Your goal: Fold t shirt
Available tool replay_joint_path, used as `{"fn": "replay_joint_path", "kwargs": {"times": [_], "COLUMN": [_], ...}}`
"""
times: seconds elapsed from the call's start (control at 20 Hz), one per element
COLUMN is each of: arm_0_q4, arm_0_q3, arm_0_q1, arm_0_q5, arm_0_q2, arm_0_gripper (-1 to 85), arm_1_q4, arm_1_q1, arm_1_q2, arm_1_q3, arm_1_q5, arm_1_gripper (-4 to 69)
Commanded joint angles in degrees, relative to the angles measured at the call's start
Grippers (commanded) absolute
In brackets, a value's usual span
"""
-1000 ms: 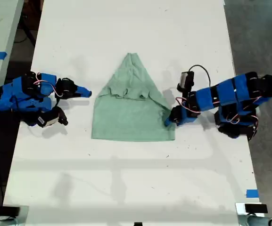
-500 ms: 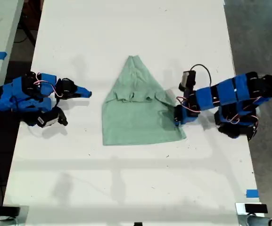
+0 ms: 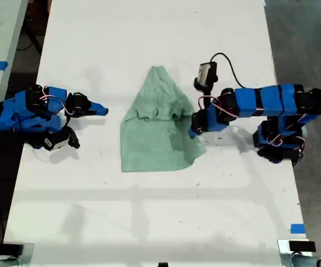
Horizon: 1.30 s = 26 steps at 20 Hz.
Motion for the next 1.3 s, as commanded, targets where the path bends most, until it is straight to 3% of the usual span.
{"fn": "replay_joint_path", "kwargs": {"times": [0.0, 0.15, 0.35, 0.4, 0.5, 0.55, 0.8, 1.0, 1.1, 1.25], "arm_0_q4": [-1.1, -1.1, -1.1, -1.1, -1.1, -1.1, -1.1, -1.1, -1.1, -1.1], "arm_0_q3": [0.5, 0.5, 0.5, 0.5, 0.5, 0.5, 0.4, 0.4, 0.4, 0.4], "arm_0_q1": [0.2, 0.3, 0.3, 0.4, 0.4, 0.4, 0.4, 0.3, 0.3, 0.3], "arm_0_q5": [0.1, 0.1, 0.1, 0.1, 0.1, 0.1, 0.2, 0.2, 0.2, 0.1], "arm_0_q2": [0.2, 0.2, 0.2, 0.2, 0.2, 0.2, 0.2, 0.2, 0.2, 0.2], "arm_0_gripper": [0.1, 0.1, 0.1, 0.1, 0.1, 0.1, 0.1, 0.1, 0.1, 0.1], "arm_1_q4": [-6.6, -11.7, -11.0, -10.0, -4.5, -2.9, 3.6, 12.4, 15.9, 14.9], "arm_1_q1": [0.4, 0.4, 0.1, -0.2, -0.8, -1.0, -0.7, 1.4, 2.7, 4.2], "arm_1_q2": [-4.1, -14.9, -32.4, -36.3, -42.8, -43.8, -34.9, -20.7, -12.0, 4.3], "arm_1_q3": [-5.4, -10.9, -25.3, -29.3, -38.6, -40.5, -40.1, -37.6, -32.5, -16.1], "arm_1_q5": [-2.8, -4.8, -7.5, -8.8, -9.7, -9.7, -9.6, -11.5, -10.6, -8.8], "arm_1_gripper": [1.9, 1.9, 1.8, 3.7, 16.7, 18.4, 23.1, 16.0, 16.0, 16.0]}}
